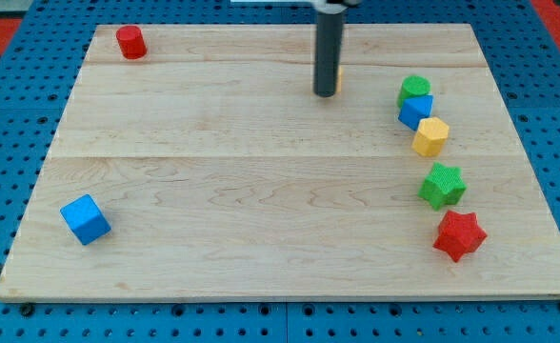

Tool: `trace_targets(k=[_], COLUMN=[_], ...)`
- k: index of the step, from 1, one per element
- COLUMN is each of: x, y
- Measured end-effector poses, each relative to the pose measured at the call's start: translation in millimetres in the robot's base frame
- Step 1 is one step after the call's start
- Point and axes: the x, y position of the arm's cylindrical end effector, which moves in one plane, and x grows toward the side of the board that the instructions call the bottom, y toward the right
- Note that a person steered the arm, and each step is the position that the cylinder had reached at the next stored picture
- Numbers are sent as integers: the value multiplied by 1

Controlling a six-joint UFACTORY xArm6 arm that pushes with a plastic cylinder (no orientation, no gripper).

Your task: Move the yellow heart into the top of the green circle

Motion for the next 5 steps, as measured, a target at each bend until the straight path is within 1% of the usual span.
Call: trace_targets(k=[1, 2, 3, 4, 5], x=[-11, -26, -34, -35, -41], y=[-11, -52, -40, 2, 22])
